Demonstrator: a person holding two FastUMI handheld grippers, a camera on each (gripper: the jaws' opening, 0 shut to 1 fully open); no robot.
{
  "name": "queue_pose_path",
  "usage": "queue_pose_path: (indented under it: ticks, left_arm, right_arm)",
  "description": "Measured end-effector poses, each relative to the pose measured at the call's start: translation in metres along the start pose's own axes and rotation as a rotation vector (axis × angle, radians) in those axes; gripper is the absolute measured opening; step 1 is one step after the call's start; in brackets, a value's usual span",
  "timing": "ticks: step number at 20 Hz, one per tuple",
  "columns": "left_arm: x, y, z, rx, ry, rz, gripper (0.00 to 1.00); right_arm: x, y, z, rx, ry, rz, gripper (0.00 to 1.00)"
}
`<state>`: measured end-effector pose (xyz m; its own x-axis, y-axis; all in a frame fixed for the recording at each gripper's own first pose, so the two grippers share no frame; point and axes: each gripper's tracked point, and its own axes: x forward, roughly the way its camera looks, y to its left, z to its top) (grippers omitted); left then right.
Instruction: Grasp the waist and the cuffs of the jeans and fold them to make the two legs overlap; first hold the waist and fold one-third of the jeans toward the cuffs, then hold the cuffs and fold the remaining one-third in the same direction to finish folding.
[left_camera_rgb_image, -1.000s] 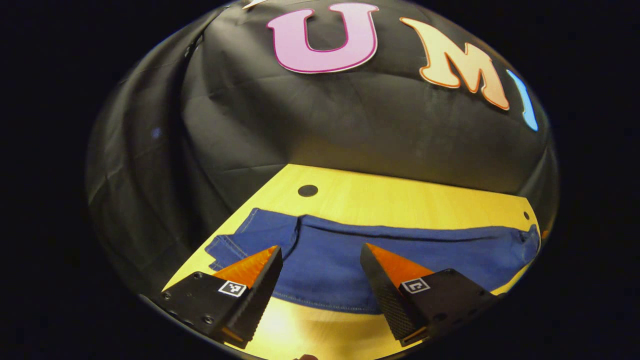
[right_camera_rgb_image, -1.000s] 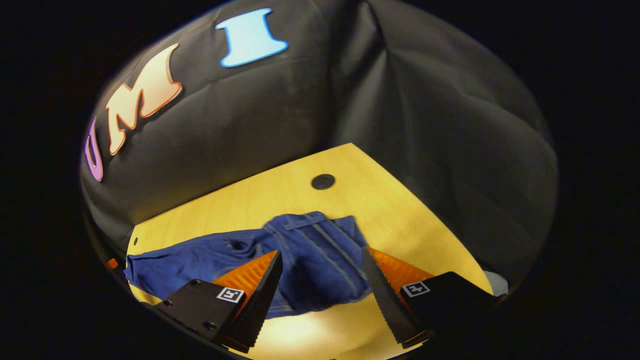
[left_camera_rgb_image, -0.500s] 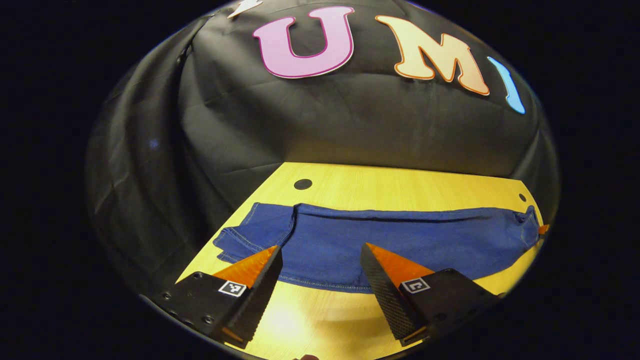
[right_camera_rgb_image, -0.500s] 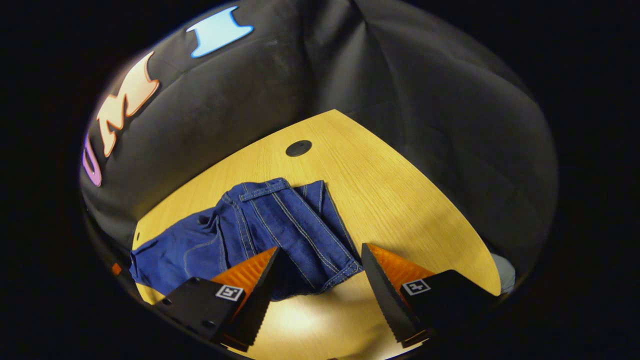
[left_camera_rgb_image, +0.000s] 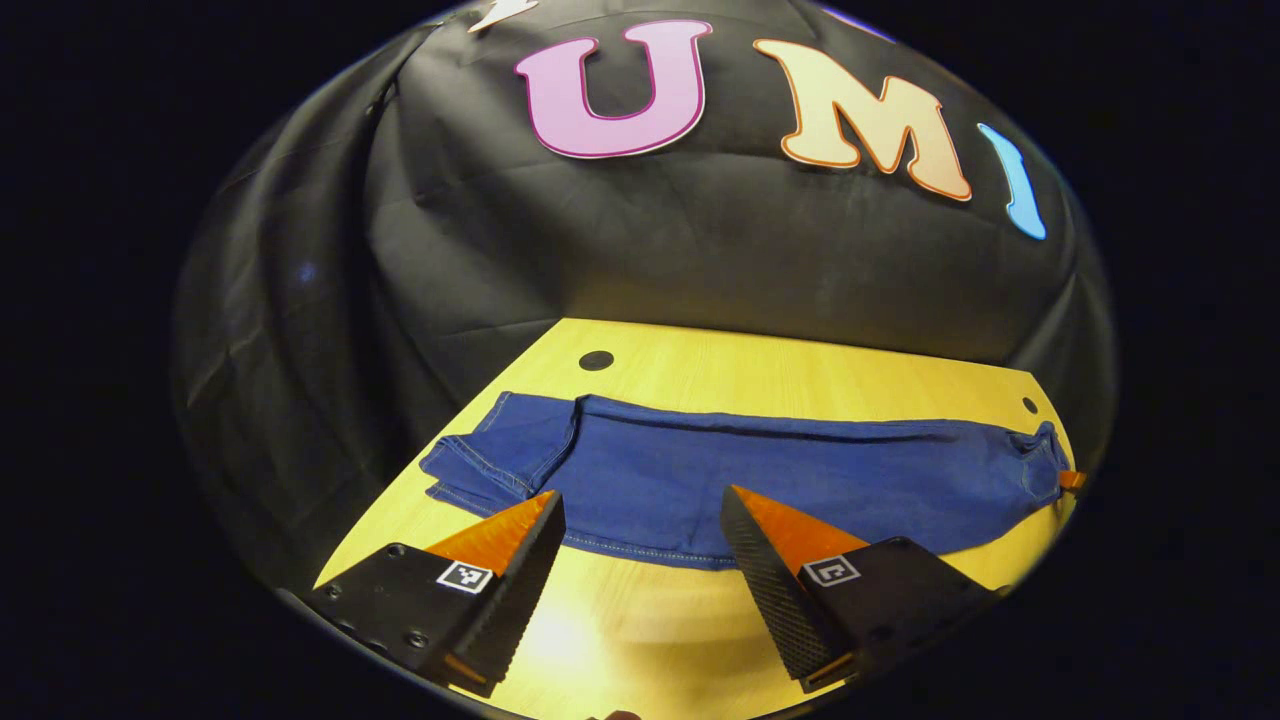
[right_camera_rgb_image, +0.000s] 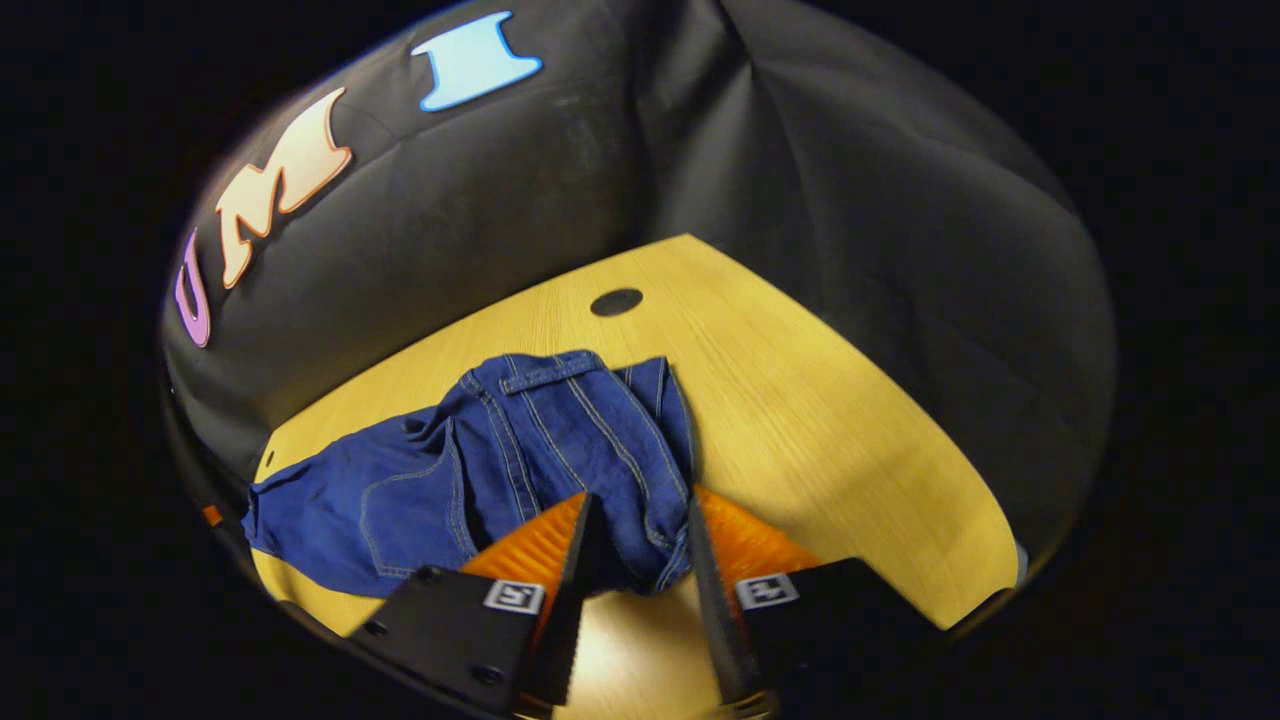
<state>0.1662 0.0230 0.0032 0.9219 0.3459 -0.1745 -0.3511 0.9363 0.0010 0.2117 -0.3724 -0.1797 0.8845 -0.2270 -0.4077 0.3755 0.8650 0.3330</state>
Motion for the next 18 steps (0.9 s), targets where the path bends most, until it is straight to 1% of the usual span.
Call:
queue_pose_path:
  ticks: [3, 5, 6, 7, 8, 9, 12, 14, 16, 18]
  left_arm:
    - [-0.012, 0.003, -0.008, -0.011, 0.012, 0.012, 0.96]
    - [-0.019, 0.005, -0.012, -0.019, 0.017, 0.025, 0.96]
    - [-0.021, 0.006, -0.014, -0.028, 0.017, 0.031, 0.96]
    - [-0.024, 0.005, -0.015, -0.039, 0.020, 0.037, 0.96]
    - [-0.026, 0.005, -0.016, -0.052, 0.019, 0.041, 0.96]
    - [-0.028, 0.004, -0.016, -0.066, 0.016, 0.045, 0.96]
    - [-0.032, 0.001, -0.018, -0.104, 0.010, 0.042, 0.96]
    - [-0.034, 0.003, -0.020, -0.114, 0.008, 0.033, 0.96]
    - [-0.034, 0.006, -0.024, -0.129, 0.014, 0.016, 0.96]
    - [-0.034, 0.006, -0.023, -0.151, 0.003, -0.022, 0.95]
  right_arm:
    - [0.004, 0.003, -0.002, 0.061, 0.025, 0.031, 0.30]
    - [0.003, 0.003, 0.001, 0.074, -0.003, 0.061, 0.18]
    - [0.002, 0.004, 0.001, 0.068, -0.010, 0.069, 0.16]
    - [0.001, 0.003, 0.005, 0.077, -0.020, 0.066, 0.16]
    - [0.000, 0.002, 0.007, 0.085, -0.026, 0.059, 0.14]
    - [-0.001, 0.004, 0.008, 0.088, -0.029, 0.052, 0.06]
    - [-0.007, 0.005, 0.014, 0.092, -0.030, 0.041, 0.06]
    - [-0.017, 0.012, 0.025, 0.107, -0.045, 0.065, 0.05]
    - [-0.032, 0.025, 0.044, 0.149, -0.075, 0.122, 0.05]
    - [-0.047, 0.055, 0.066, 0.232, -0.110, 0.212, 0.05]
